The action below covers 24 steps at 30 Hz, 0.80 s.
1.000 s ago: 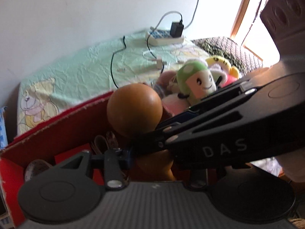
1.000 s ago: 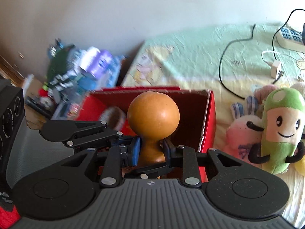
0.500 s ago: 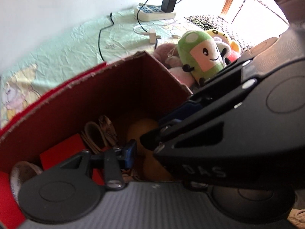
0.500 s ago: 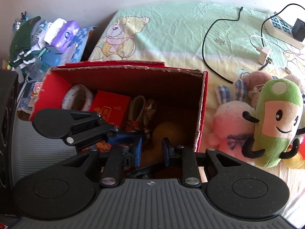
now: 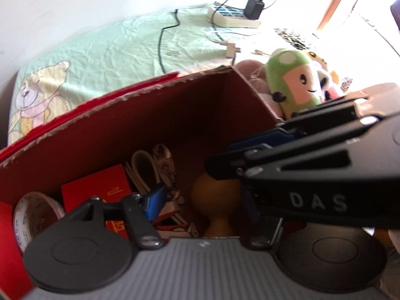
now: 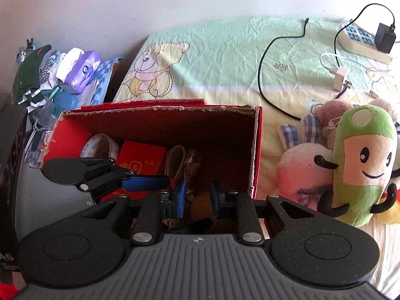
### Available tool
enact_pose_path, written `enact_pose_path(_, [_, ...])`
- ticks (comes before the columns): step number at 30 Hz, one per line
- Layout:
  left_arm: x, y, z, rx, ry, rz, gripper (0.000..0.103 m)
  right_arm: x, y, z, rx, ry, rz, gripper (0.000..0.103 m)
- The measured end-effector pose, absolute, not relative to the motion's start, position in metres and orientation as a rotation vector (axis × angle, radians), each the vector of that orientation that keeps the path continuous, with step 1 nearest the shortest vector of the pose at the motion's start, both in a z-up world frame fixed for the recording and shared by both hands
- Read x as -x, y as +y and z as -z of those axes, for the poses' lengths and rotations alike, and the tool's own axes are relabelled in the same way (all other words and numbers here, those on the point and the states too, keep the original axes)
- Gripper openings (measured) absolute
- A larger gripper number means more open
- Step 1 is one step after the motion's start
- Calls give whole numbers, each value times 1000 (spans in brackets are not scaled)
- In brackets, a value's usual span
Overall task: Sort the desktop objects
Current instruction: 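Lower the gourd into the box beside the beige strap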
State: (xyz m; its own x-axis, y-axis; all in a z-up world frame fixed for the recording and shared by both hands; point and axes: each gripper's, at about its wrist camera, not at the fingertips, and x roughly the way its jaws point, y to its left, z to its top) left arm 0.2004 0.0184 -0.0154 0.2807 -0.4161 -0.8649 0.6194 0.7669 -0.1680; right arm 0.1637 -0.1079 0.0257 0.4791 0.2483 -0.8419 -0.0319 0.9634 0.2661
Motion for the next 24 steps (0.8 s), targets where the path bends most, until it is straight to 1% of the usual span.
enact_pose_path(11, [-200, 21, 11, -253, 1047, 583, 67, -158, -98, -24, -203, 997, -121, 24])
enact_pose_path(24, [-201, 61, 8, -308, 980, 383, 70, -163, -67, -17, -167, 927, -147, 24])
